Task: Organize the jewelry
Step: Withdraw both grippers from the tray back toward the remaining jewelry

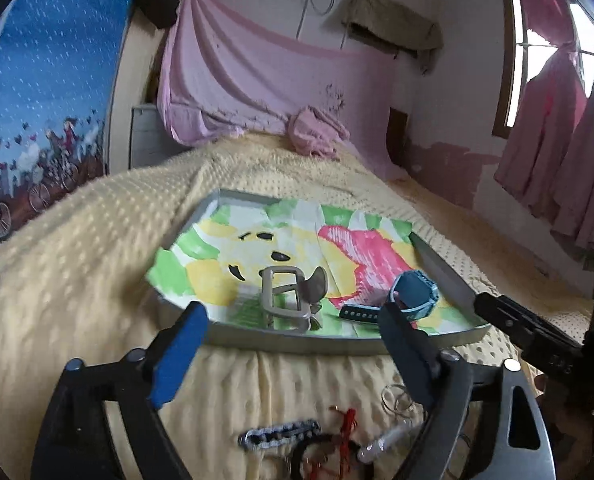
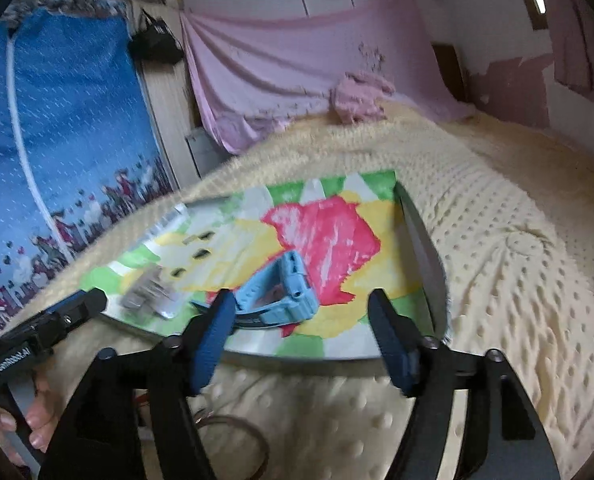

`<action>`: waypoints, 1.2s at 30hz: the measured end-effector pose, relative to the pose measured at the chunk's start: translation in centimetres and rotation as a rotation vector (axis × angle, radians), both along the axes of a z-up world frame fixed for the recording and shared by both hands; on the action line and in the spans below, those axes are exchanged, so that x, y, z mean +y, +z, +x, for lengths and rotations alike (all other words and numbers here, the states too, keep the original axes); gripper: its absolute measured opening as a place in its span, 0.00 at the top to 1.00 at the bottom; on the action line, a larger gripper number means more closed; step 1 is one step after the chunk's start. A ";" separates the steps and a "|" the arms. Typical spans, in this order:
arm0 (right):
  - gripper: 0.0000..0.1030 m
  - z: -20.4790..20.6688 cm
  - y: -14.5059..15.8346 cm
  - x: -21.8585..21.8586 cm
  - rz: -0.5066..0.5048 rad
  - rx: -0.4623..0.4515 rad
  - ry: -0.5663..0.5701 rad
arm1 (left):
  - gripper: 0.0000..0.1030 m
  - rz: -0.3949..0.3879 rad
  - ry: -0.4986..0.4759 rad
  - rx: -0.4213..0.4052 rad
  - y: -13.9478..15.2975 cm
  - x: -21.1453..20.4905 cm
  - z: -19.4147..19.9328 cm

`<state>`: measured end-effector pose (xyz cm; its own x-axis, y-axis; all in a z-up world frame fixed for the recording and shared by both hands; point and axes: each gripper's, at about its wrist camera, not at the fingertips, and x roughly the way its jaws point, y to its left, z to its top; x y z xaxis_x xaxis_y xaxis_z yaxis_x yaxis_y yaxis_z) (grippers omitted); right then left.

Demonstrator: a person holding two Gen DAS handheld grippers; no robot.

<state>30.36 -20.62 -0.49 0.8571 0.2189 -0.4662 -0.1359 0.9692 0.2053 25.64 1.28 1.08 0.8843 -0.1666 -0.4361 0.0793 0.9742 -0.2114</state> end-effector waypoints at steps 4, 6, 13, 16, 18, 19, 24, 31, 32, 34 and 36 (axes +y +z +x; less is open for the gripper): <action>0.19 -3.6 1.2 -0.2 -0.008 -0.089 0.008 | 0.04 0.021 0.003 -0.051 0.5 0.0 -2.7; 0.15 -5.2 1.8 -0.4 -0.009 -0.123 0.008 | 0.01 0.032 0.007 -0.069 0.6 0.0 -4.1; 0.12 -10.8 4.1 -0.3 -0.035 -0.220 0.006 | 0.00 0.020 0.027 -0.136 0.6 0.4 -9.1; 0.11 -12.8 4.2 0.1 -0.060 -0.228 0.011 | 0.00 0.013 0.027 -0.145 0.5 0.6 -10.7; 0.11 -14.0 4.1 0.3 -0.068 -0.226 0.020 | 0.00 0.026 0.023 -0.144 0.3 0.5 -11.4; 0.11 -14.6 4.0 0.5 -0.077 -0.221 0.023 | 0.00 0.032 0.022 -0.142 0.2 0.5 -11.7; 0.11 -16.7 3.0 0.8 -0.114 -0.198 0.029 | 0.00 0.039 0.024 -0.118 -0.8 0.7 -12.7; 0.11 -16.8 1.9 0.7 -0.126 -0.157 0.025 | 0.00 0.027 0.022 -0.073 -1.8 0.9 -12.7; 0.11 -16.6 1.8 0.7 -0.125 -0.146 0.024 | 0.00 0.028 0.019 -0.062 -1.9 0.9 -12.5; 0.11 -16.2 1.4 0.6 -0.123 -0.123 0.022 | 0.00 0.028 0.014 -0.036 -2.2 0.8 -12.1; 0.11 -15.6 0.9 0.7 -0.123 -0.090 0.023 | 0.00 0.030 0.005 -0.004 -2.5 0.7 -11.5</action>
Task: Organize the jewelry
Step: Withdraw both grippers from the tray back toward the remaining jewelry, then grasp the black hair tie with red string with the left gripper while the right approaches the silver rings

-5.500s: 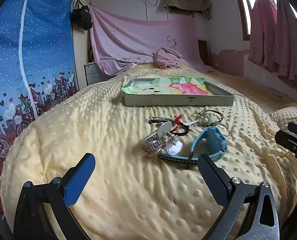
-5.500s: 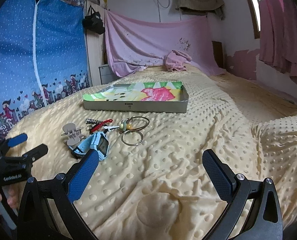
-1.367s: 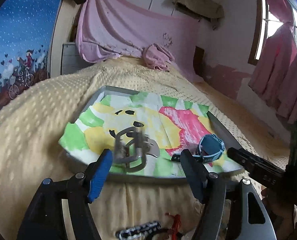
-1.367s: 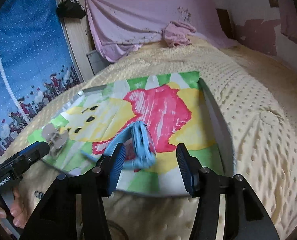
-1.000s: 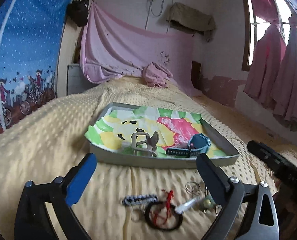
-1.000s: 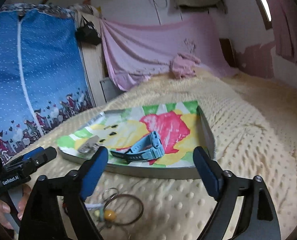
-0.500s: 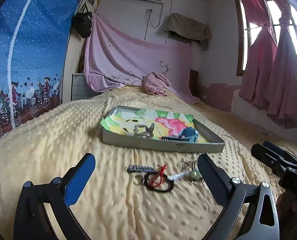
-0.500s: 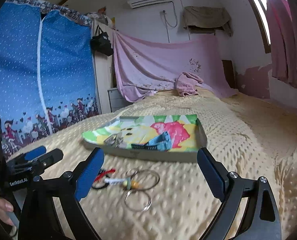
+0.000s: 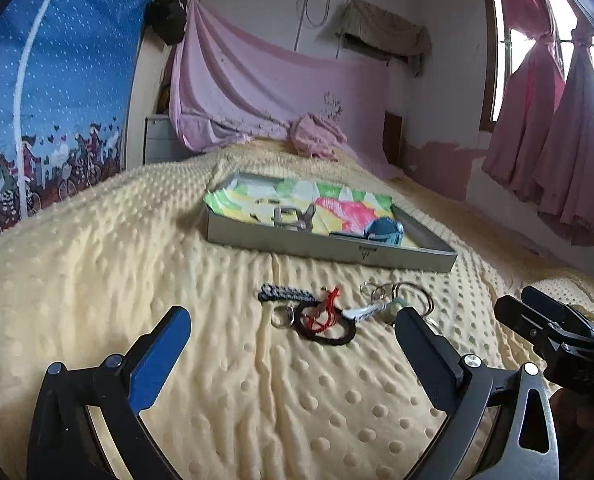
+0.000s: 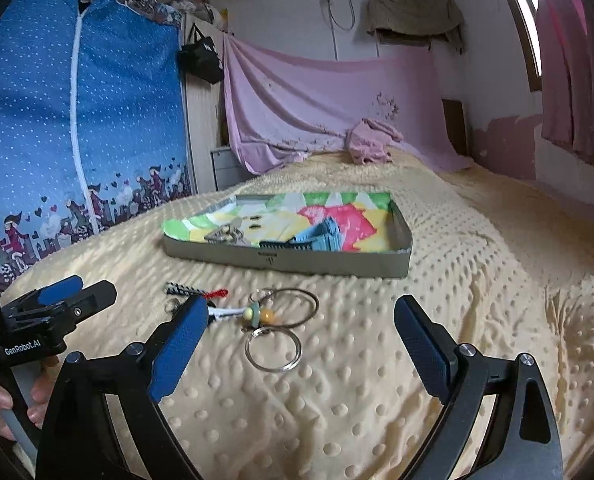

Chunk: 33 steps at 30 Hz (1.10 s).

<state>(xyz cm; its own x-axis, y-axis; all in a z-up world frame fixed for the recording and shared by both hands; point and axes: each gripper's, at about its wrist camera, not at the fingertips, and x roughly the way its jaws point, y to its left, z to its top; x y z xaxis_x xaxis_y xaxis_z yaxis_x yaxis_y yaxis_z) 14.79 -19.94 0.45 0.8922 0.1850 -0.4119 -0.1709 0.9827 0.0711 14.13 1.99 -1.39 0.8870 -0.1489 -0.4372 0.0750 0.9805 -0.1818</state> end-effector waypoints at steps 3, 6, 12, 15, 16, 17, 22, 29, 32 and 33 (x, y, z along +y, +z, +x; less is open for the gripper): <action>0.11 0.8 -0.7 0.3 -0.001 0.040 0.001 | 0.00 -0.005 -0.020 0.055 -0.5 -0.1 1.0; 0.11 1.6 -1.5 0.4 -0.001 0.087 0.003 | 0.00 -0.024 -0.040 0.106 -1.2 0.1 1.8; 0.11 3.1 -2.8 0.4 0.003 0.182 0.003 | 0.06 -0.046 -0.065 0.171 -2.0 0.1 2.9; 0.12 3.7 -3.4 0.7 -0.002 0.220 0.009 | 0.15 -0.044 -0.081 0.199 -2.3 -0.2 3.4; 0.12 3.9 -3.5 0.8 -0.004 0.228 0.014 | 0.19 -0.046 -0.089 0.209 -2.4 -0.2 3.6; 0.12 3.9 -3.6 0.9 -0.005 0.231 0.020 | 0.22 -0.048 -0.098 0.219 -2.6 -0.3 3.7; 0.21 4.2 -4.0 1.4 -0.015 0.257 0.042 | 0.34 -0.075 -0.137 0.272 -3.1 -0.5 4.6; 0.35 4.9 -4.7 2.3 -0.025 0.294 0.095 | 0.41 -0.123 -0.156 0.320 -3.8 -0.6 5.8; 0.41 5.5 -5.1 2.6 -0.024 0.316 0.112 | 0.49 -0.139 -0.155 0.332 -4.0 -0.8 6.4; 0.42 5.6 -5.1 2.7 -0.024 0.320 0.117 | 0.51 -0.146 -0.157 0.340 -4.1 -0.9 6.6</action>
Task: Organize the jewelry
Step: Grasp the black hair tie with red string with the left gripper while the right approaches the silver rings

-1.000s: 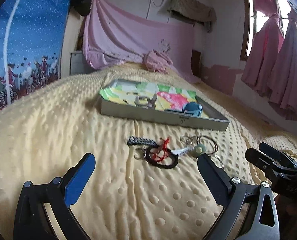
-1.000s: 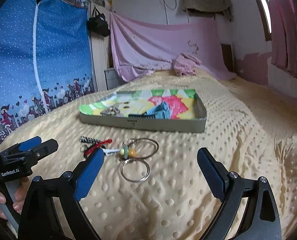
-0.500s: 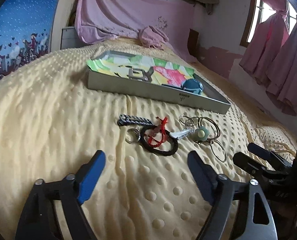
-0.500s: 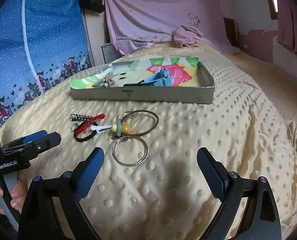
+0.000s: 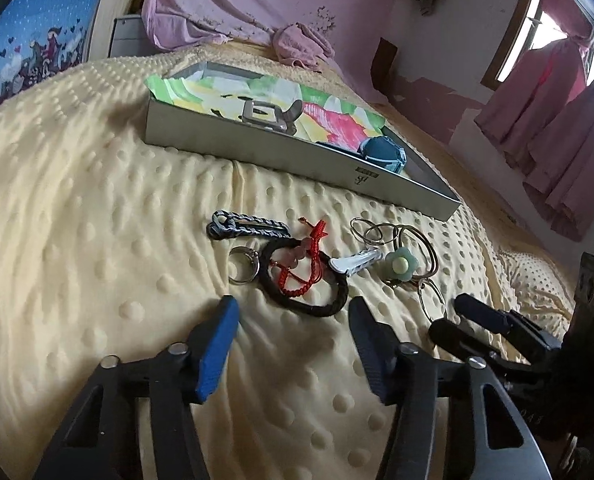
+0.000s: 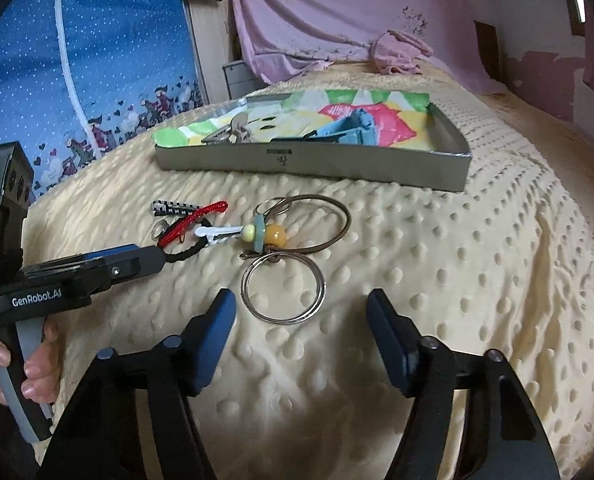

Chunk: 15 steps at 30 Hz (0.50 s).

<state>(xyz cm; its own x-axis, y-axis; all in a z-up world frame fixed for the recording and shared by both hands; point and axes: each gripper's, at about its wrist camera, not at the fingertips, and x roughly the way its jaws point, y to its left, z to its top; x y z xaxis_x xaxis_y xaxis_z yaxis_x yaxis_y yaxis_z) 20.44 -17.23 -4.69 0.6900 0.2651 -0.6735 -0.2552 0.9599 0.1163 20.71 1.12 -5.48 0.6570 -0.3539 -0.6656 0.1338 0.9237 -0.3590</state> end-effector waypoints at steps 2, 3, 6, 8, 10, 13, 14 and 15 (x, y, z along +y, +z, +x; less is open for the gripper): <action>0.42 0.2 -0.1 0.2 0.001 0.005 0.009 | 0.53 -0.009 0.002 0.011 -0.2 -0.1 0.3; 0.44 0.3 -0.2 0.3 0.002 0.008 0.015 | 0.53 -0.011 0.001 0.012 -0.2 -0.2 0.3; 0.45 0.6 -0.3 0.6 0.009 0.016 0.026 | 0.60 -0.008 -0.002 0.015 -0.3 -0.5 0.5; 0.46 0.7 -0.4 0.6 0.016 0.020 0.030 | 0.63 -0.009 0.002 0.021 -0.4 -0.6 0.7; 0.51 0.9 -0.5 0.6 0.018 0.026 0.032 | 0.67 -0.010 0.008 0.025 -0.4 -0.6 0.9; 0.56 1.0 -0.6 0.8 0.018 0.030 0.038 | 0.73 -0.006 0.012 0.026 -0.4 -0.8 1.0; 0.56 1.1 -0.7 0.8 0.018 0.031 0.040 | 0.75 -0.005 0.011 0.025 -0.4 -0.8 1.0; 0.58 1.1 -0.7 0.8 0.018 0.032 0.041 | 0.76 -0.006 0.010 0.022 -0.4 -0.9 0.9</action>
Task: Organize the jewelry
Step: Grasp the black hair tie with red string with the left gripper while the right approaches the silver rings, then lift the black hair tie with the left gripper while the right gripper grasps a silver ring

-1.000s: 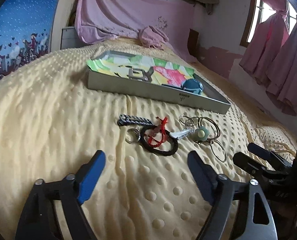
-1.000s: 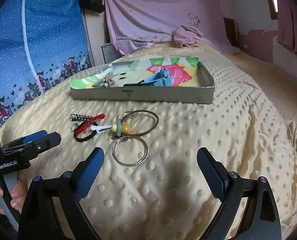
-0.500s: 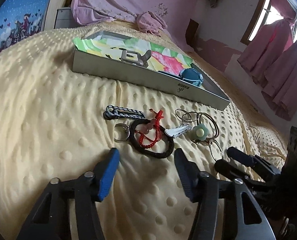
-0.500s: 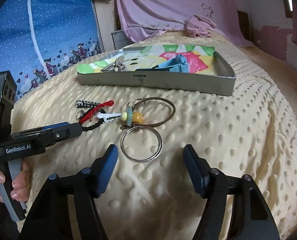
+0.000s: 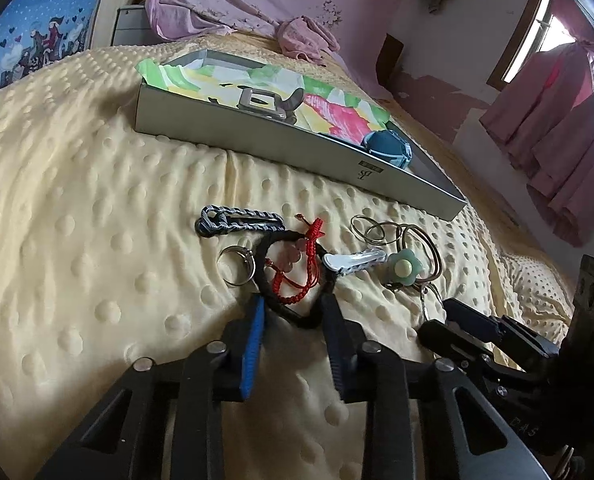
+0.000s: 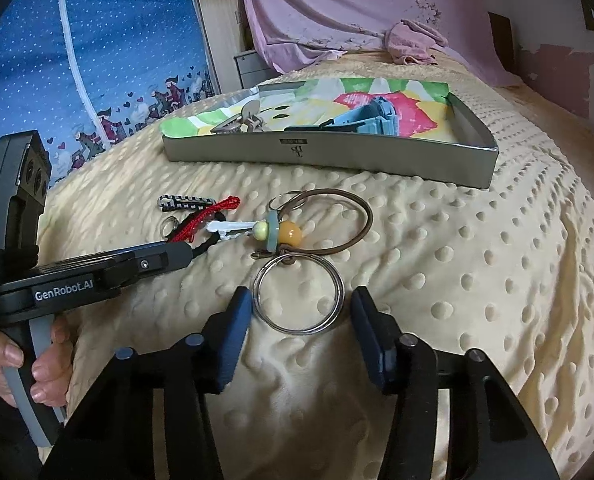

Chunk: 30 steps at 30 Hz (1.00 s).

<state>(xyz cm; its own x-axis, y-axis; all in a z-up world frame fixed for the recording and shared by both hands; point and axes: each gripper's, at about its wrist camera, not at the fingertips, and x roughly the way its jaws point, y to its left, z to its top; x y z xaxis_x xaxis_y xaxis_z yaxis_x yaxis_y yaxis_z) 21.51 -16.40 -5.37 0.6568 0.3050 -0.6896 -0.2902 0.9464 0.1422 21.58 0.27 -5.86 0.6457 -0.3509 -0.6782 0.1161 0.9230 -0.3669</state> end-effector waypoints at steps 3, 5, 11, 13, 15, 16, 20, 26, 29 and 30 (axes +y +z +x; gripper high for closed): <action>0.60 0.0 0.0 0.1 0.001 0.000 0.002 | 0.91 -0.005 -0.005 -0.001 0.0 0.1 -0.2; 0.61 0.0 0.0 0.1 0.003 0.001 0.003 | 0.92 -0.015 -0.010 -0.001 0.0 0.1 -0.5; 0.61 -0.2 0.0 0.1 0.008 -0.003 0.005 | 0.94 -0.012 -0.016 -0.010 0.4 0.1 -1.5; 0.61 -0.3 0.0 0.1 0.009 -0.004 0.006 | 0.94 -0.012 -0.016 -0.011 0.5 0.2 -1.9; 0.61 -0.4 0.1 0.1 0.009 -0.007 0.008 | 0.94 -0.017 -0.017 -0.008 0.7 0.2 -2.2; 0.61 -0.5 0.1 0.1 0.010 -0.008 0.009 | 0.95 -0.023 -0.019 -0.005 0.7 0.3 -2.4; 0.61 -1.0 0.2 0.0 0.014 -0.015 0.014 | 0.95 -0.022 -0.040 0.000 1.1 0.0 -3.4; 0.61 -1.7 0.7 -0.2 0.025 -0.046 0.017 | 0.95 0.002 -0.068 -0.013 1.7 -0.5 -5.1; 0.61 -2.0 0.9 -0.3 0.032 -0.061 0.019 | 0.95 0.011 -0.079 -0.018 2.0 -0.5 -5.6; 0.61 -2.1 0.9 -0.3 0.034 -0.063 0.019 | 0.95 0.014 -0.082 -0.020 2.1 -0.5 -5.8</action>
